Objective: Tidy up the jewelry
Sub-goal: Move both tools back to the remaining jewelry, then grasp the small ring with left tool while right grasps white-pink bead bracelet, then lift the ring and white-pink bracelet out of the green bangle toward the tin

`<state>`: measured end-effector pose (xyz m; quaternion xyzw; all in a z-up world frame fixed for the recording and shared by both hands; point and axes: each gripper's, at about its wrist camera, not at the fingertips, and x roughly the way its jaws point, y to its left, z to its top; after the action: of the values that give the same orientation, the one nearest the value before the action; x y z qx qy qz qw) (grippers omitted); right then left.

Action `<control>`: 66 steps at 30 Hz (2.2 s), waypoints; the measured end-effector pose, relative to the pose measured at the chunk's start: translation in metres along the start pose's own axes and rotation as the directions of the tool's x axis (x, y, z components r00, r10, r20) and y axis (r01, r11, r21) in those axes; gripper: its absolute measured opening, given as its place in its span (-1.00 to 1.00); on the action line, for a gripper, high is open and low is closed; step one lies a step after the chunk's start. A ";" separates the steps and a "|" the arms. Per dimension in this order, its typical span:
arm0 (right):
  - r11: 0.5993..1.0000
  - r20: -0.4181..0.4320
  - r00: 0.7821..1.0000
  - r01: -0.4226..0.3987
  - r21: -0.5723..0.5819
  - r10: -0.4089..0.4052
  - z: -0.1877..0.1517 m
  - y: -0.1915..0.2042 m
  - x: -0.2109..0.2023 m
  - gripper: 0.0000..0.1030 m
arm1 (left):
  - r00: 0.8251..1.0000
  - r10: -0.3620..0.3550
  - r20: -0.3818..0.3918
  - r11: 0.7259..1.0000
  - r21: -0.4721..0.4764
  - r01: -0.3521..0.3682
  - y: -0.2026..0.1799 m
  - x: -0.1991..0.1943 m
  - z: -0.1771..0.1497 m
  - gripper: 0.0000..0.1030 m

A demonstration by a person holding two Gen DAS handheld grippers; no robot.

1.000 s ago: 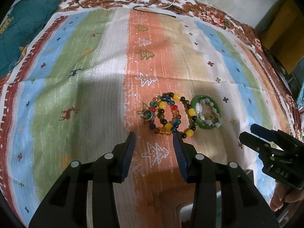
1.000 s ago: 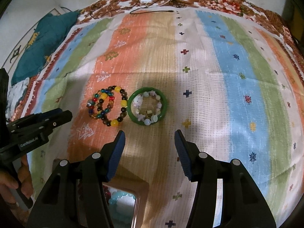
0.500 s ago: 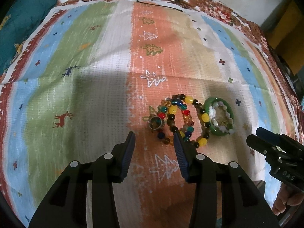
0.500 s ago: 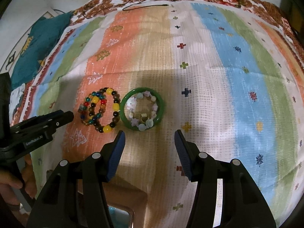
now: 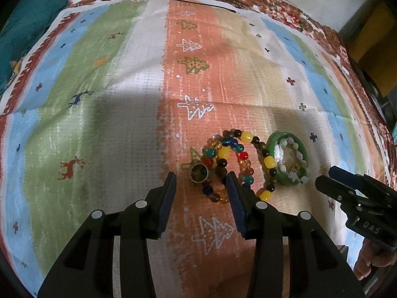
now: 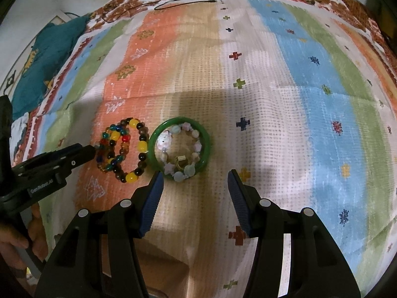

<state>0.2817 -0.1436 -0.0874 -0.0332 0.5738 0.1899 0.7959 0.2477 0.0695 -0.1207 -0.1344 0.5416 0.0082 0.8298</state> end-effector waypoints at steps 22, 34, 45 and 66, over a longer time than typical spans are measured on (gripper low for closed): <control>0.999 -0.065 0.997 -0.041 0.000 0.041 0.004 0.003 0.027 -0.59 | 0.999 -0.021 -0.033 1.000 0.011 0.021 0.008 0.016 0.000 -0.60; 0.999 -0.055 0.998 -0.039 -0.008 0.038 0.006 0.002 0.019 -0.77 | 0.999 -0.030 -0.024 1.000 0.007 0.030 0.010 0.010 -0.001 -0.61; 0.999 -0.024 0.999 -0.048 0.006 0.048 0.009 -0.002 0.002 -0.77 | 0.998 -0.058 0.017 0.998 -0.001 0.058 0.006 -0.013 0.000 -0.61; 0.996 0.058 0.997 -0.040 -0.085 0.045 0.002 0.023 -0.041 -0.77 | 0.996 -0.081 0.043 0.996 -0.017 0.082 0.002 -0.037 -0.009 -0.61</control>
<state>0.2643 -0.1326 -0.0446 -0.0489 0.5419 0.2315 0.8065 0.2243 0.0746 -0.0913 -0.1641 0.5179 -0.0179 0.8394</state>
